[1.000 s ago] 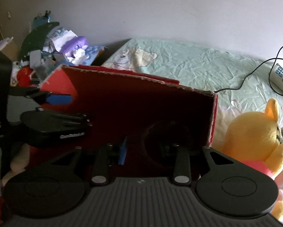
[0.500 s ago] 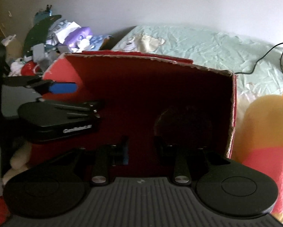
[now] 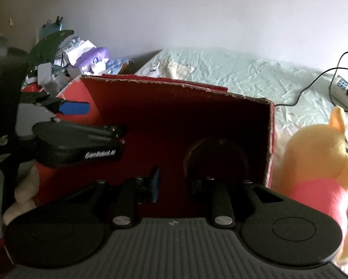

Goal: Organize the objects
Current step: 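Carry the tape roll into the red box and open the right tool, then move the right tool down to the pine cone and grasp it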

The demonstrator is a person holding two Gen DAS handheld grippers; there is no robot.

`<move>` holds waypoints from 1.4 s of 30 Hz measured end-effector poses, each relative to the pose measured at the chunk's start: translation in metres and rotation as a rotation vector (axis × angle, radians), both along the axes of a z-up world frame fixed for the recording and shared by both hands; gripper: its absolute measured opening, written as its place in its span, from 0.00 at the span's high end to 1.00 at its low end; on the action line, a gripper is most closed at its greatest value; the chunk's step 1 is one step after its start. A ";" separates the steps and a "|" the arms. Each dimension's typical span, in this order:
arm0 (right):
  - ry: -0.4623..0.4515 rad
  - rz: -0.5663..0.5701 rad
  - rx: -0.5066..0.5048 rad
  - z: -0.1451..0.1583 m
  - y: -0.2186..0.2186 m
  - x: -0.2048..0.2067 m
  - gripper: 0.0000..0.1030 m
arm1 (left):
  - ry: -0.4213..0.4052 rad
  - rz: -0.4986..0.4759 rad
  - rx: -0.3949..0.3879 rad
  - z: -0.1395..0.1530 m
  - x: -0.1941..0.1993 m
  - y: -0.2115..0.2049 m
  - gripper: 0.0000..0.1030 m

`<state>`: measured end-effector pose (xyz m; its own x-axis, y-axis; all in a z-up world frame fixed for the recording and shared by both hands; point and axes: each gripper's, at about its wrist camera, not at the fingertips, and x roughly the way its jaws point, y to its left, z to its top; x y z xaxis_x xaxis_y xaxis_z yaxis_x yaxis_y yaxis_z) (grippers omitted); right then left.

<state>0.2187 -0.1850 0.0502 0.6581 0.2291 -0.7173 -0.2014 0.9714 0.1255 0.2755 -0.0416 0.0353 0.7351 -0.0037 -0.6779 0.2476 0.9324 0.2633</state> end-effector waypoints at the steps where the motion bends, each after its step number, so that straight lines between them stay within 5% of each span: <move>1: -0.009 -0.008 -0.005 0.001 -0.001 -0.004 0.72 | -0.008 0.004 0.004 0.001 -0.001 -0.001 0.30; 5: -0.056 -0.061 -0.015 0.008 -0.007 -0.019 0.63 | -0.027 0.019 0.020 0.003 -0.003 -0.003 0.27; 21: -0.109 -0.088 0.059 0.029 -0.028 -0.085 0.63 | -0.118 0.086 0.061 0.041 -0.067 0.001 0.27; 42: -0.040 -0.041 0.187 0.003 -0.022 -0.136 0.63 | -0.044 -0.012 -0.074 0.034 -0.164 0.032 0.27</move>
<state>0.0822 -0.2069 0.0529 0.6968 0.3283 -0.6378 -0.1703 0.9394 0.2975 0.1111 -0.0092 0.0694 0.7639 -0.0613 -0.6425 0.2481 0.9469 0.2047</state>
